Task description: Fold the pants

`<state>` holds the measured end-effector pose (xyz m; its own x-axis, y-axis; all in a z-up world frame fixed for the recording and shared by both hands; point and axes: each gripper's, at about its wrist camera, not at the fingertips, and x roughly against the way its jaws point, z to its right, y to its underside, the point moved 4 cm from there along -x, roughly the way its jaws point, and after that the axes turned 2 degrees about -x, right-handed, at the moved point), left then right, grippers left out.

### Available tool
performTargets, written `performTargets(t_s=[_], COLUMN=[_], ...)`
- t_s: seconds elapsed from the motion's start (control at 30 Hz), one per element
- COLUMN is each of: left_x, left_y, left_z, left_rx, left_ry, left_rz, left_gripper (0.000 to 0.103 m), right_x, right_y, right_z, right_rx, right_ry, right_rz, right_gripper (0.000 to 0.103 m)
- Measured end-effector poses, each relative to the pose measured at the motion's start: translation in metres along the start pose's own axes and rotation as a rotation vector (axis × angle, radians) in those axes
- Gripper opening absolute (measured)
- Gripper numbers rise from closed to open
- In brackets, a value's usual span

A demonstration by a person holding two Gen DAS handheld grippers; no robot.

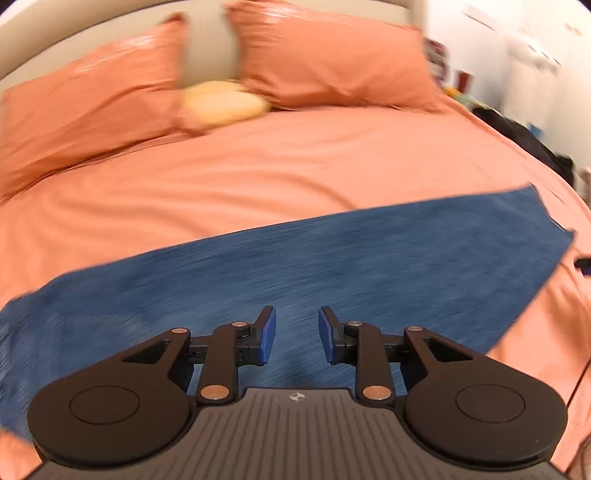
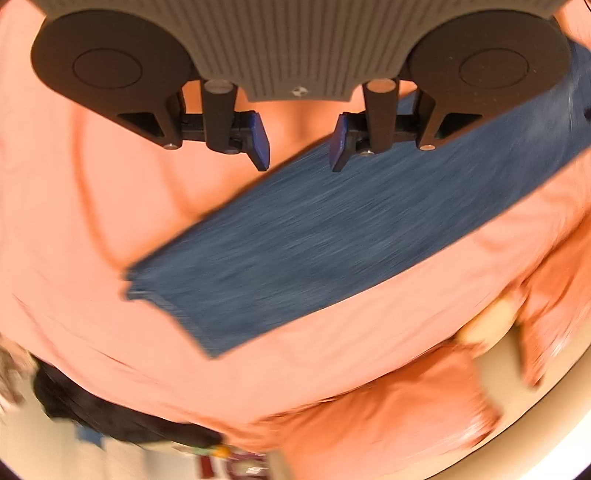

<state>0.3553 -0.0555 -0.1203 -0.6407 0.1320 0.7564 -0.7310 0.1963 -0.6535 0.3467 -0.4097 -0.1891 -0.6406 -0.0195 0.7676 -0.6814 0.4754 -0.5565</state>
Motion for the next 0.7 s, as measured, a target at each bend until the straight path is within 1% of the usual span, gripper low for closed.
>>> performTargets(t_s=[0.07,0.13,0.2,0.27,0.37,0.47,0.57,0.7], left_x=[-0.019,-0.040,-0.060,-0.081,-0.109,-0.134,-0.156,-0.189], left_y=[-0.014,-0.027,-0.038,-0.046,-0.054,-0.064,-0.073,-0.091], left_z=[0.025,0.050,0.074,0.095,0.124,0.144,0.158,0.167], left_rx=[-0.053,-0.095,-0.132,-0.172,-0.211,-0.221,-0.234,-0.225], left_ry=[0.042,0.083,0.126,0.155,0.186,0.207,0.201,0.187], left_rz=[-0.014,-0.036,-0.061,-0.082,-0.116,-0.133,-0.135,-0.151], left_gripper=[0.027,0.025,0.023,0.023,0.020,0.020,0.020,0.018], right_x=[-0.001,-0.002,-0.012,-0.022,-0.042,-0.065,-0.086,-0.099], right_y=[-0.020,-0.039,-0.052,-0.062,-0.075,-0.079,-0.075,-0.075], right_z=[0.039,0.078,0.104,0.125,0.146,0.160,0.176,0.186], right_rx=[-0.094,-0.184,-0.261,-0.332,-0.406,-0.459,-0.532,-0.590], right_ry=[-0.006,-0.024,-0.041,-0.050,-0.097,-0.116,-0.163,-0.246], right_rz=[0.005,0.017,0.016,0.009,-0.007,-0.022,-0.031,0.009], right_gripper=[0.038,0.049,0.052,0.052,0.052,0.045,0.043,0.043])
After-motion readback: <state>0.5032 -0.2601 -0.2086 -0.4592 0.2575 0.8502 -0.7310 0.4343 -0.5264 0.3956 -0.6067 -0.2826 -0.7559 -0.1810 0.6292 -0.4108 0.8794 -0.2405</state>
